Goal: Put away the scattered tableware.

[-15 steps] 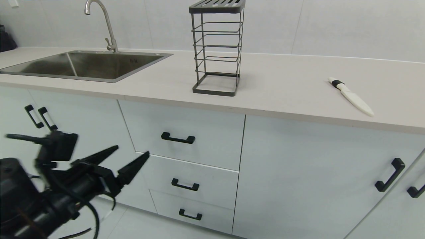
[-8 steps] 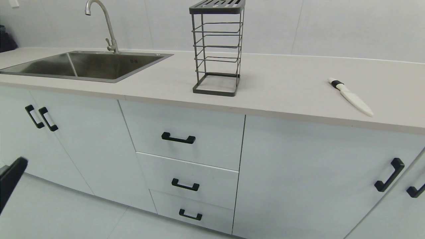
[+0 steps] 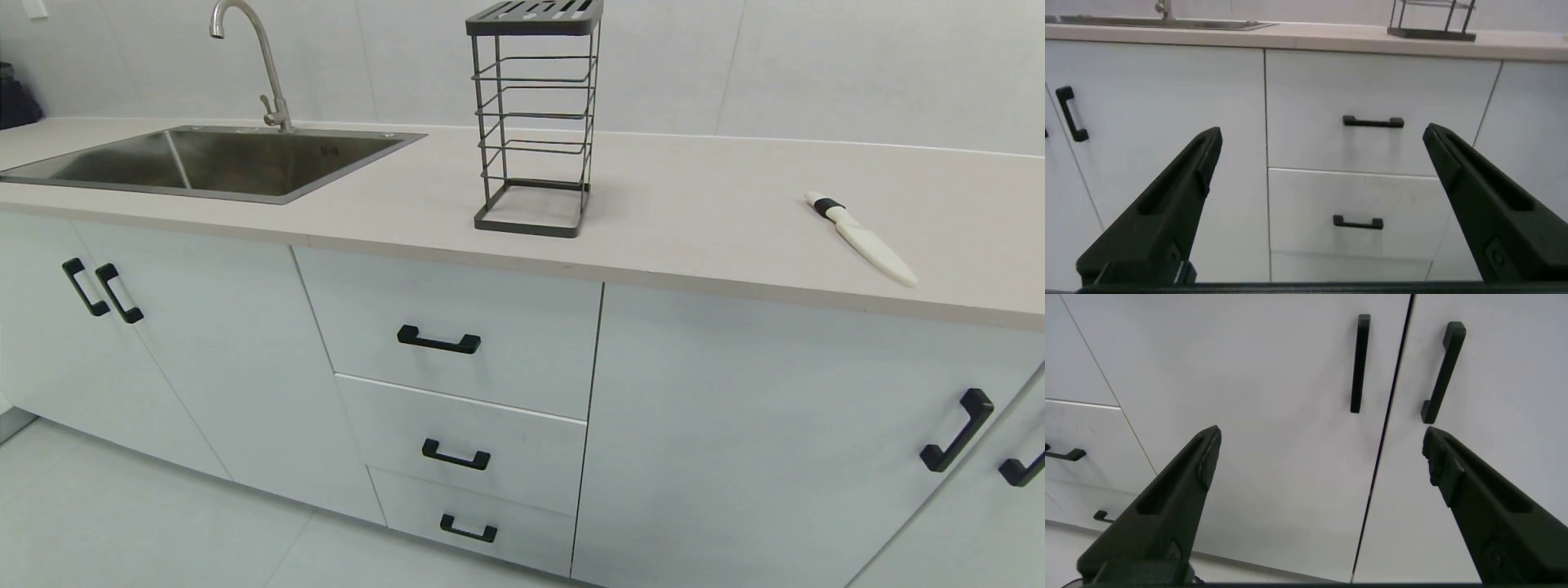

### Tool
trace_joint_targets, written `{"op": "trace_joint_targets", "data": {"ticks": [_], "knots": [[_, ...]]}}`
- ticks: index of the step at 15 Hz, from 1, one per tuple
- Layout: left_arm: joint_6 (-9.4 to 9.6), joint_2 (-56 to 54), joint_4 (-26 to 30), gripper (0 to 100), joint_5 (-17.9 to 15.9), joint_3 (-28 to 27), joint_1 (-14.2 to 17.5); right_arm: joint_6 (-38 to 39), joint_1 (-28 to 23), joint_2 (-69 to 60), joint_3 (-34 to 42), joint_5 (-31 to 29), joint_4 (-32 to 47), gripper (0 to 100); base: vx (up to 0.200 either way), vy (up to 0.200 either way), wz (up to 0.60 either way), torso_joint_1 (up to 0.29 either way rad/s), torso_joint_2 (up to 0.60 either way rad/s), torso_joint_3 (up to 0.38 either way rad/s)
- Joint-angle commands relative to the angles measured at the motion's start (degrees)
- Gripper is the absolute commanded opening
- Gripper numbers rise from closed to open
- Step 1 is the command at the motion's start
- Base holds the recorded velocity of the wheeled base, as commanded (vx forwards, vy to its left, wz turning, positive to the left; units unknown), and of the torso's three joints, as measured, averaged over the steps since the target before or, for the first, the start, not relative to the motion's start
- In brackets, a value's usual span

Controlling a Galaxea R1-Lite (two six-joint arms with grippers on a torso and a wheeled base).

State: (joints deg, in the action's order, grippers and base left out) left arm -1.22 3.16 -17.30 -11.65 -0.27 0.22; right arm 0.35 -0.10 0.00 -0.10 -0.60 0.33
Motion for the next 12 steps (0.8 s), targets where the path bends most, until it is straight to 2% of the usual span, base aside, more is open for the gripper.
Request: {"op": "trace_joint_targets", "data": {"ticks": [1,3,4,5,7,8,9,10,11,12], "knots": [[0.25,-3.16,1.57,100,0.4,0.09,-0.04,0.09,0.01,0.09,0.01,-0.02,0.02,100,0.0,0.0,0.0,0.0,0.0,0.0],[2.27,-3.16,10.62,100,4.18,0.18,-0.04,0.09,0.01,0.09,0.01,-0.02,0.02,100,0.0,0.0,0.0,0.0,0.0,0.0],[2.27,-3.16,13.96,100,5.94,0.09,-0.04,0.09,0.01,0.09,0.01,-0.02,0.02,100,0.0,0.0,0.0,0.0,0.0,0.0],[1.83,-3.16,13.96,100,7.79,0.09,-0.04,0.09,0.01,0.09,0.01,-0.02,0.02,100,0.0,0.0,0.0,0.0,0.0,0.0],[2.36,-3.16,13.96,100,14.03,0.0,-0.04,0.09,0.01,0.09,0.01,-0.11,0.02,100,0.0,0.0,0.0,0.0,0.0,0.0],[3.06,-3.16,13.69,100,13.06,0.09,-0.04,0.0,-0.08,0.09,0.01,-0.11,0.02,100,0.0,0.0,0.0,0.0,0.0,0.0],[3.68,-3.16,13.78,100,10.25,0.09,-0.04,0.0,0.01,0.0,0.01,-0.11,0.02,100,0.0,0.0,0.0,0.0,0.0,0.0],[2.89,-3.16,13.87,100,9.11,0.09,-0.04,0.0,0.01,0.09,0.01,-0.11,0.02,100,0.0,0.0,0.0,0.0,0.0,0.0],[3.68,-3.16,13.69,100,8.4,0.09,-0.04,-0.09,0.01,0.0,0.01,-0.11,0.02,100,0.0,0.0,0.0,0.0,0.0,0.0],[6.14,-3.16,13.87,100,7.87,0.09,-0.04,-0.09,0.01,0.09,0.01,-0.11,0.02,100,0.0,0.0,0.0,0.0,0.0,0.0]]}}
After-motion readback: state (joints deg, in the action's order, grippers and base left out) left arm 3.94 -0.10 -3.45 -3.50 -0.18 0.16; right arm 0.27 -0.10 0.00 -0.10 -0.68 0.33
